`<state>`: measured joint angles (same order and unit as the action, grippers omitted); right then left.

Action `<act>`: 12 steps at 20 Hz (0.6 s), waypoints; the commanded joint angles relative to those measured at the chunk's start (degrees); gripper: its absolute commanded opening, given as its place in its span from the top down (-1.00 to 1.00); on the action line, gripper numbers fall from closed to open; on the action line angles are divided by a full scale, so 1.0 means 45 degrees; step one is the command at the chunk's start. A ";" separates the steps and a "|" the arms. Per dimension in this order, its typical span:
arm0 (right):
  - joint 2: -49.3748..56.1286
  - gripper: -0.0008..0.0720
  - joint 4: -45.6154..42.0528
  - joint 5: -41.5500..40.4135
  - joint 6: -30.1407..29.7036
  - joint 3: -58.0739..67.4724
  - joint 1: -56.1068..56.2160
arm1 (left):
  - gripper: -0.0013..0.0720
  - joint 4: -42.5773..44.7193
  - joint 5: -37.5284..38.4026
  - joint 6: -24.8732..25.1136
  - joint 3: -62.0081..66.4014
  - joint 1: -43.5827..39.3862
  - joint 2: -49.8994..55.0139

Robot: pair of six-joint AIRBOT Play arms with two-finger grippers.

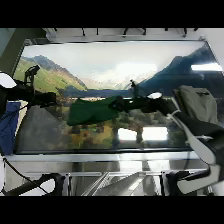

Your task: Fold the shirts.

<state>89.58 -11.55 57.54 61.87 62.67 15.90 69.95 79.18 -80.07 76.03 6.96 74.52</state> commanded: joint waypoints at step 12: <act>-0.8539 0.92 -0.3424 -0.1744 0.3400 -0.0398 -0.4337 | 0.92 -0.2016 -0.0607 0.0277 0.0015 -0.0481 -0.0646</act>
<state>51.94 -26.13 53.60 76.58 57.32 -0.08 61.36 76.18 -79.31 76.03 5.63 71.72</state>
